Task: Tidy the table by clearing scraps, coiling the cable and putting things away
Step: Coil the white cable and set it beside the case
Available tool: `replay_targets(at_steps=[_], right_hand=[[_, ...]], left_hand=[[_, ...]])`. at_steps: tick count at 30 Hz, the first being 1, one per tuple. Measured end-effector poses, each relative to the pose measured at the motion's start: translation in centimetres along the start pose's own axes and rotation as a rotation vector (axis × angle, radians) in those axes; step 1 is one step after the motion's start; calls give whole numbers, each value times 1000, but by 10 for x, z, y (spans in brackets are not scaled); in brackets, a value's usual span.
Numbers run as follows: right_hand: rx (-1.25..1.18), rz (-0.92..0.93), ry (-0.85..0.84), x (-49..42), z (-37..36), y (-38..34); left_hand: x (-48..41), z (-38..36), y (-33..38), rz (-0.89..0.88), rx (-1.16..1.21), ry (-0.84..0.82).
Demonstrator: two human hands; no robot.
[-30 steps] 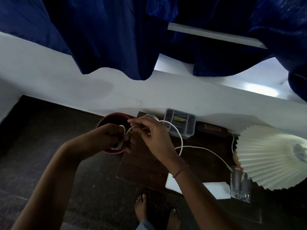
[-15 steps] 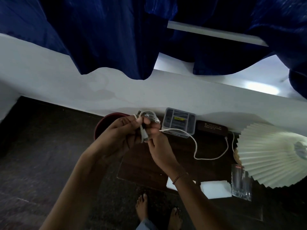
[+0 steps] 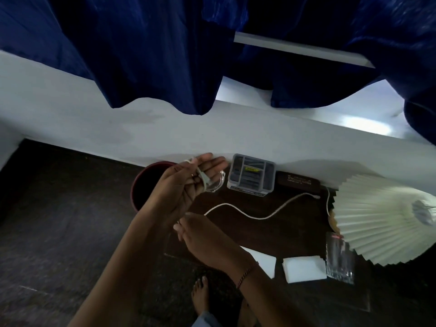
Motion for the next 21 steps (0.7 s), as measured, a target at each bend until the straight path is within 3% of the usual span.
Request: replay_targets(at_steps=[8,13,21], right_hand=[[112,15,220,4,37,2],[134,-36,241,9,61,12],[266,-40,236,5,87,23]], left_hand=[[-9,44,10,16,-70,81],[-11,39,-3,201,-178,48],[-11,26,-25,336,-505,-58]])
Point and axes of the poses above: each hand's wrist, its own x-axis away from the middle knuckle, its own z-axis out of the back of the hand, y = z × x, the point moved 5 cm from there along -x, towards the middle knuckle, and after that the axes turned 3 degrees about x, right-handed, at the moved point
